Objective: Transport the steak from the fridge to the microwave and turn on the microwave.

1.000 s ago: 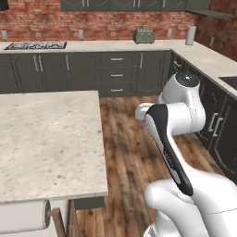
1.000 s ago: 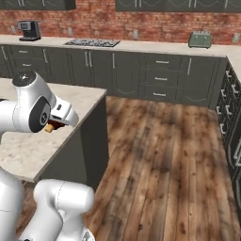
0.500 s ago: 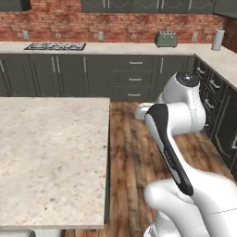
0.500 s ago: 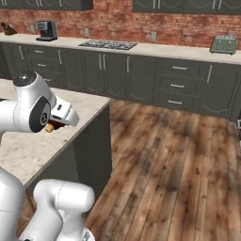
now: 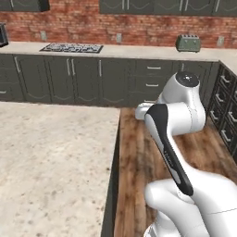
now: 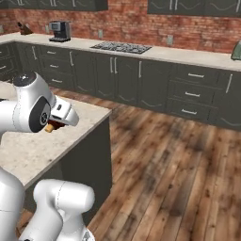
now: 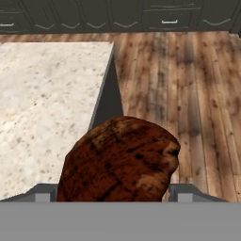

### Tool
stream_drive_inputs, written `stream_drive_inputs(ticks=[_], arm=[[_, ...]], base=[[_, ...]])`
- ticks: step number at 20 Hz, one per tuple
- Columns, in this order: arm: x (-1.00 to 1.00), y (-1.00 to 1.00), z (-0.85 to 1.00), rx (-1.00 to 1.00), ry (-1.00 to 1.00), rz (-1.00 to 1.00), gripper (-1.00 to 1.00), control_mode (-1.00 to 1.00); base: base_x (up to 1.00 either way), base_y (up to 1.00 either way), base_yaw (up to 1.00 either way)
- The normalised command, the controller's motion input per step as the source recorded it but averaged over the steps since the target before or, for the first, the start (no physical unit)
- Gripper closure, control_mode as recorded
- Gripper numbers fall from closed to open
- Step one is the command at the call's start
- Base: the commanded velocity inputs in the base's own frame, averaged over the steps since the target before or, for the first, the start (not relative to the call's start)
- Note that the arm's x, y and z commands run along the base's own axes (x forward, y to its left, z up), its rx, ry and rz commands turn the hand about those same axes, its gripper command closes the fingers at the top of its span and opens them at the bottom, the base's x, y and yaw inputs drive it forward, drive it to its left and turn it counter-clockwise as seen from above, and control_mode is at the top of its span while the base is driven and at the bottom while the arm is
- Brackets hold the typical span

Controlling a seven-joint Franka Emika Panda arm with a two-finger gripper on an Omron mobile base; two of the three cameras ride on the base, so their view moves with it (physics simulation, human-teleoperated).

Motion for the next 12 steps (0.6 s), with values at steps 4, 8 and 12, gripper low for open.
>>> stream_drive_inputs(ticks=[4,8,12], arm=[[0.00,0.00,0.00,0.00,0.00,0.00,1.00,1.00],[0.00,0.00,0.00,0.00,0.00,0.00,1.00,1.00],[0.00,0.00,0.00,0.00,0.00,0.00,1.00,1.00]], base=[[0.62,-0.44,0.23],[0.61,-0.44,0.23],[0.60,-0.44,0.23]])
